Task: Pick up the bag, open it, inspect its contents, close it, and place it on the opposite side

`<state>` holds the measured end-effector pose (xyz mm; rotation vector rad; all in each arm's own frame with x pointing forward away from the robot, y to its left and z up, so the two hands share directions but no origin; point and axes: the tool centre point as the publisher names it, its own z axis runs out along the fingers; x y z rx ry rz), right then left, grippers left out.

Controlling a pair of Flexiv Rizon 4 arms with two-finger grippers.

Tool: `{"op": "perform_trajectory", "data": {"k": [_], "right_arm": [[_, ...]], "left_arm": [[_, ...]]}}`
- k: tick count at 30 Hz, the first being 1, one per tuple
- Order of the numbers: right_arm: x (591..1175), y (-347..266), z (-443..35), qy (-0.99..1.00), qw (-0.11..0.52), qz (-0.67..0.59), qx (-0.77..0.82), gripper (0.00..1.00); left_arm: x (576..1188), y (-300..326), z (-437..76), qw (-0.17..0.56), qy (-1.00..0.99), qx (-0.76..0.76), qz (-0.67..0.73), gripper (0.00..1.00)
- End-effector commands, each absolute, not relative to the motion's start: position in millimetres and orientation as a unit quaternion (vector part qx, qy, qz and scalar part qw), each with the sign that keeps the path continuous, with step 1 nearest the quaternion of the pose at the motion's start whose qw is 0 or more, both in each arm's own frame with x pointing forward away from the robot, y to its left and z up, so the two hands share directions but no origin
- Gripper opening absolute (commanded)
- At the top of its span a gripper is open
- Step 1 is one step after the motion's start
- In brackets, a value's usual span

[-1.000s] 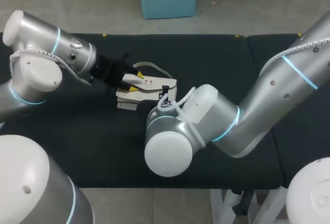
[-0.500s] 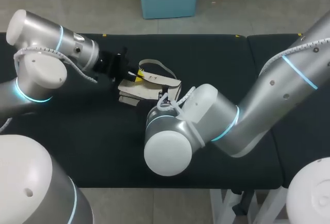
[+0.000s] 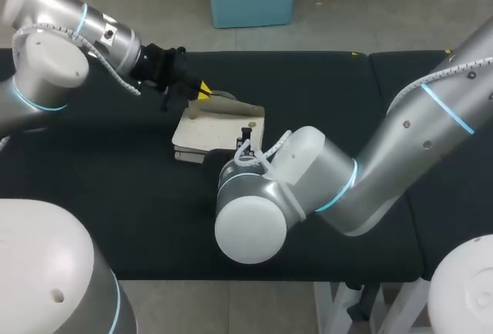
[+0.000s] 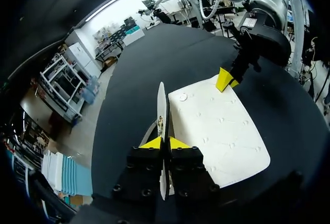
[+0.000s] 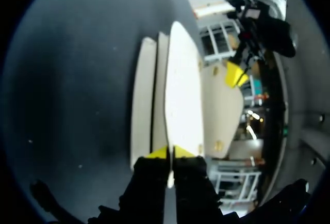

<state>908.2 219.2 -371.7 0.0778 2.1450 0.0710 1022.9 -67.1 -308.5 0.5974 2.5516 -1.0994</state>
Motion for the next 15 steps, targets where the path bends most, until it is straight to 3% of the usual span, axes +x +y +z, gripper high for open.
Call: {"op": "perform_trajectory", "data": {"k": [1, 2, 4, 15], "right_arm": [[907.4, 219.9, -373.9, 0.877, 0.479, 0.029, 0.032, 0.00], [907.4, 219.9, -373.9, 0.877, 0.479, 0.029, 0.032, 0.00], [907.4, 219.9, -373.9, 0.877, 0.479, 0.029, 0.032, 0.00], [907.4, 219.9, -373.9, 0.877, 0.479, 0.029, 0.032, 0.00]], "left_arm": [[1022.4, -67.3, -312.2, 0.147, 0.887, 0.215, -0.382, 0.58], [1020.4, -66.6, -314.7, 0.152, 0.887, 0.215, -0.380, 0.83], [1017.7, -65.8, -318.2, 0.159, 0.886, 0.215, -0.378, 0.99], [1016.0, -66.4, -337.4, 0.171, 0.886, 0.215, -0.373, 1.00]]}}
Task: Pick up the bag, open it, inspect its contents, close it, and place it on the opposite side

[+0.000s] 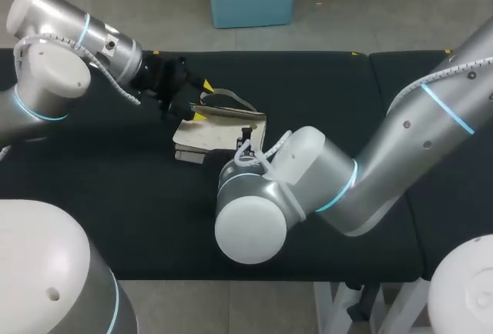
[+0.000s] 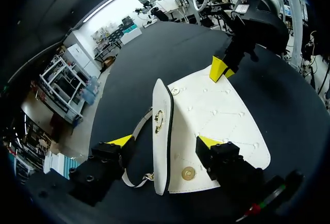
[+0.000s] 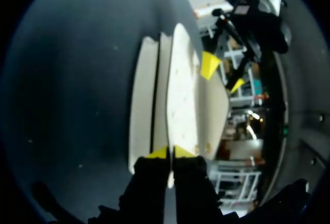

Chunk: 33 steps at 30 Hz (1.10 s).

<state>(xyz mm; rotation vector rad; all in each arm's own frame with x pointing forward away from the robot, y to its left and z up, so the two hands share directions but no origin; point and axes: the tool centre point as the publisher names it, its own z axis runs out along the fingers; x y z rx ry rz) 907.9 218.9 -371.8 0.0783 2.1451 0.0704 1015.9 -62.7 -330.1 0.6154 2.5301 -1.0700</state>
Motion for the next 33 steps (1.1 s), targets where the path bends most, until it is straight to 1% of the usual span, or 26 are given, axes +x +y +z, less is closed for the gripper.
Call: {"op": "perform_trajectory", "data": {"k": [1, 2, 4, 6, 10, 11, 13, 14, 19, 22, 24, 26, 28, 32, 33], "right_arm": [[907.4, 219.9, -373.9, 0.877, 0.479, 0.029, 0.032, 0.00], [907.4, 219.9, -373.9, 0.877, 0.479, 0.029, 0.032, 0.00], [907.4, 219.9, -373.9, 0.877, 0.479, 0.029, 0.032, 0.00], [907.4, 219.9, -373.9, 0.877, 0.479, 0.029, 0.032, 0.00], [907.4, 219.9, -373.9, 0.877, 0.479, 0.029, 0.032, 0.00], [907.4, 219.9, -373.9, 0.877, 0.479, 0.029, 0.032, 0.00], [907.4, 219.9, -373.9, 0.877, 0.479, 0.029, 0.032, 0.00], [907.4, 219.9, -373.9, 0.877, 0.479, 0.029, 0.032, 0.00], [907.4, 219.9, -373.9, 0.877, 0.479, 0.029, 0.032, 0.00], [907.4, 219.9, -373.9, 0.877, 0.479, 0.029, 0.032, 0.00], [907.4, 219.9, -373.9, 0.877, 0.479, 0.029, 0.032, 0.00], [907.4, 219.9, -373.9, 0.877, 0.479, 0.029, 0.032, 0.00], [907.4, 219.9, -373.9, 0.877, 0.479, 0.029, 0.032, 0.00], [907.4, 219.9, -373.9, 0.877, 0.479, 0.029, 0.032, 0.00], [907.4, 219.9, -373.9, 0.877, 0.479, 0.029, 0.032, 0.00]], "left_arm": [[1016.7, -67.0, -338.4, 0.171, 0.886, 0.215, -0.373, 0.98], [1018.9, -68.0, -340.0, 0.170, 0.888, 0.216, -0.369, 0.93], [1022.8, -69.2, -341.9, 0.169, 0.889, 0.215, -0.368, 0.92], [1028.6, -70.6, -344.0, 0.164, 0.890, 0.210, -0.369, 0.88], [1037.2, -73.2, -346.1, 0.152, 0.892, 0.202, -0.375, 0.86], [1040.3, -74.7, -347.4, 0.149, 0.892, 0.200, -0.376, 0.83], [1044.1, -76.4, -349.3, 0.143, 0.894, 0.196, -0.377, 0.80], [1046.0, -77.3, -350.2, 0.142, 0.894, 0.196, -0.377, 0.76], [1052.1, -80.6, -353.6, 0.128, 0.897, 0.192, -0.376, 0.73], [1053.4, -85.0, -354.2, 0.125, 0.900, 0.194, -0.371, 0.74], [1054.0, -86.4, -354.9, 0.121, 0.901, 0.194, -0.368, 0.71], [1055.9, -87.5, -356.8, 0.115, 0.904, 0.190, -0.366, 0.65], [1057.6, -88.0, -358.3, 0.111, 0.905, 0.185, -0.366, 0.55], [1060.5, -88.4, -361.0, 0.103, 0.910, 0.178, -0.360, 0.45], [1060.9, -88.2, -361.7, 0.100, 0.911, 0.177, -0.359, 0.40]]}}
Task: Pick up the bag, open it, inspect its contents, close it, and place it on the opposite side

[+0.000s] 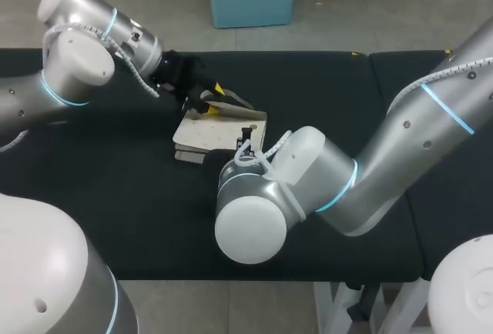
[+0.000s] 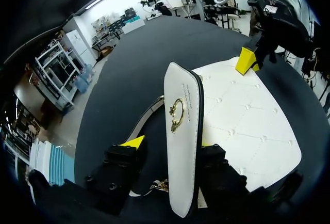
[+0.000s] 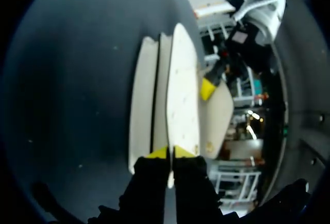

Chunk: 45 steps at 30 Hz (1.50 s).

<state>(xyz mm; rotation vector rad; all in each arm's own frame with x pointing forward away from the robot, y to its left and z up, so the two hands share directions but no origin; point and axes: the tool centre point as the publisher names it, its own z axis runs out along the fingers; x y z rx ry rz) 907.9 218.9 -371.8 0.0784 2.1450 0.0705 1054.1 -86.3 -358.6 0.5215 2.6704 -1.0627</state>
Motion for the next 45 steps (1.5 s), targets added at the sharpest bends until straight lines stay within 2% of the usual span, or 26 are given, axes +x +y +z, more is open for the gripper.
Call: {"op": "perform_trajectory", "data": {"k": [1, 2, 3, 4, 5, 15, 16, 17, 18, 19, 42, 43, 44, 45], "right_arm": [[907.4, 219.9, -373.9, 0.877, 0.479, 0.029, 0.032, 0.00], [907.4, 219.9, -373.9, 0.877, 0.479, 0.029, 0.032, 0.00], [907.4, 219.9, -373.9, 0.877, 0.479, 0.029, 0.032, 0.00], [907.4, 219.9, -373.9, 0.877, 0.479, 0.029, 0.032, 0.00], [907.4, 219.9, -373.9, 0.877, 0.479, 0.029, 0.032, 0.00], [906.7, 219.0, -371.4, 0.877, 0.477, 0.031, 0.038, 0.00], [905.8, 218.6, -369.7, 0.879, 0.474, 0.036, 0.042, 0.05], [905.0, 218.4, -368.5, 0.880, 0.472, 0.038, 0.044, 0.36], [904.2, 218.2, -367.2, 0.881, 0.469, 0.039, 0.048, 0.97], [903.1, 217.9, -365.5, 0.882, 0.467, 0.041, 0.052, 1.00], [871.8, 219.5, -287.8, 0.890, 0.441, 0.071, 0.093, 1.00], [871.8, 220.2, -285.7, 0.889, 0.441, 0.074, 0.095, 0.95], [872.4, 221.0, -284.2, 0.889, 0.441, 0.074, 0.098, 0.78], [873.1, 222.4, -283.2, 0.889, 0.441, 0.073, 0.100, 0.56]], "left_arm": [[1061.3, -88.0, -362.6, 0.099, 0.911, 0.176, -0.358, 0.36], [1061.7, -87.8, -363.3, 0.099, 0.912, 0.175, -0.357, 0.33], [1062.0, -87.6, -363.8, 0.097, 0.913, 0.173, -0.357, 0.24], [1062.4, -87.4, -364.3, 0.096, 0.913, 0.173, -0.357, 0.08], [1062.4, -87.3, -364.5, 0.095, 0.913, 0.171, -0.358, 0.00], [1061.3, -85.7, -362.3, 0.094, 0.910, 0.167, -0.368, 0.00], [1060.9, -85.7, -361.7, 0.095, 0.910, 0.166, -0.369, 0.00], [1060.7, -85.7, -361.0, 0.096, 0.909, 0.166, -0.369, 0.00], [1060.6, -85.6, -360.1, 0.098, 0.909, 0.164, -0.370, 0.00], [1060.7, -85.4, -359.0, 0.099, 0.909, 0.161, -0.372, 0.00], [1064.8, -85.4, -341.3, 0.106, 0.909, 0.140, -0.377, 0.00], [1064.8, -85.4, -341.3, 0.106, 0.909, 0.140, -0.377, 0.00], [1064.8, -85.4, -341.3, 0.106, 0.909, 0.140, -0.377, 0.00], [1064.8, -85.4, -341.3, 0.106, 0.909, 0.140, -0.377, 0.00]]}}
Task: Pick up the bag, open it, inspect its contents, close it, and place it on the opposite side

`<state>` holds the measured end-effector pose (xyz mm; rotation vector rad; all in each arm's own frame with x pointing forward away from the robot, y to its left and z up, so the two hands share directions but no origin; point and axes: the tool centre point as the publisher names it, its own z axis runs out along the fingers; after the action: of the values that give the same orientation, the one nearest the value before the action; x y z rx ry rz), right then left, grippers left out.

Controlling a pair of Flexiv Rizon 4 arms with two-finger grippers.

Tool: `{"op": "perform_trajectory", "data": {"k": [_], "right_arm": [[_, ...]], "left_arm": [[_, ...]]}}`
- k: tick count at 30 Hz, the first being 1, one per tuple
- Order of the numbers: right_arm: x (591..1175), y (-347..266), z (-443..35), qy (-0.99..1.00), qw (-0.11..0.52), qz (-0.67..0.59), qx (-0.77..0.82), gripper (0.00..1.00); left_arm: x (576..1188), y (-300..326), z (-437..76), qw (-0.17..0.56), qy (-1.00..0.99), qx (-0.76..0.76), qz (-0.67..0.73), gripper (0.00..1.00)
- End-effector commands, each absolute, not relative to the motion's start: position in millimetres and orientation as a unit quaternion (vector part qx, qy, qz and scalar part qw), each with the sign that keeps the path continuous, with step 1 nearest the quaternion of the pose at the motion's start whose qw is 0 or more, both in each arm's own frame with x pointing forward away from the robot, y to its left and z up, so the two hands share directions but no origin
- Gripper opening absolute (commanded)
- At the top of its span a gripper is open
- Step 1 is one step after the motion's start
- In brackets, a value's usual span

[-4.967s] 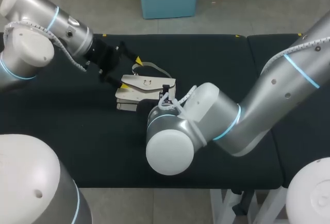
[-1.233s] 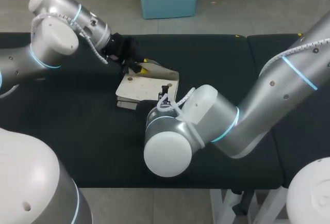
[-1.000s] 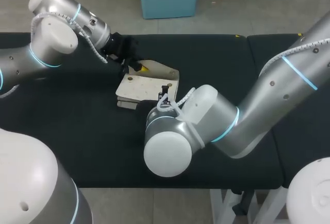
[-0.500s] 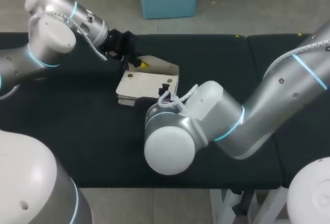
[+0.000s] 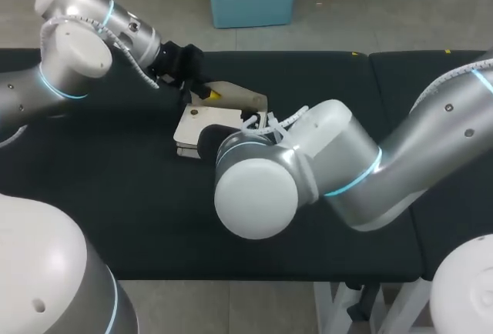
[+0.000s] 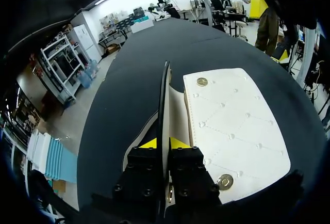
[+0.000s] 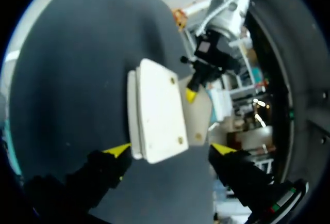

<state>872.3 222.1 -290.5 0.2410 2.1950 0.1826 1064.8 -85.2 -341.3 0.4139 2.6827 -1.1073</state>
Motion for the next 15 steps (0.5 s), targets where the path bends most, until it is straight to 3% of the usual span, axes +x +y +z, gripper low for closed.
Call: {"op": "perform_trajectory", "data": {"k": [1, 2, 3, 4, 15], "right_arm": [[874.2, 223.6, -282.1, 0.890, 0.437, 0.075, 0.103, 0.43], [875.8, 224.8, -281.4, 0.891, 0.434, 0.075, 0.106, 0.33], [877.3, 225.7, -280.9, 0.892, 0.432, 0.074, 0.108, 0.13], [878.5, 226.3, -280.2, 0.894, 0.427, 0.076, 0.111, 0.00], [882.6, 230.1, -271.2, 0.918, 0.375, 0.061, 0.110, 0.00]], "left_arm": [[1064.8, -85.4, -341.3, 0.106, 0.909, 0.140, -0.377, 0.00], [1064.8, -85.4, -341.3, 0.106, 0.909, 0.140, -0.377, 0.00], [1063.2, -85.7, -340.1, 0.111, 0.908, 0.138, -0.380, 0.00], [1061.1, -86.7, -337.8, 0.118, 0.906, 0.141, -0.381, 0.00], [1049.7, -93.5, -301.2, 0.150, 0.897, 0.148, -0.388, 0.00]]}}
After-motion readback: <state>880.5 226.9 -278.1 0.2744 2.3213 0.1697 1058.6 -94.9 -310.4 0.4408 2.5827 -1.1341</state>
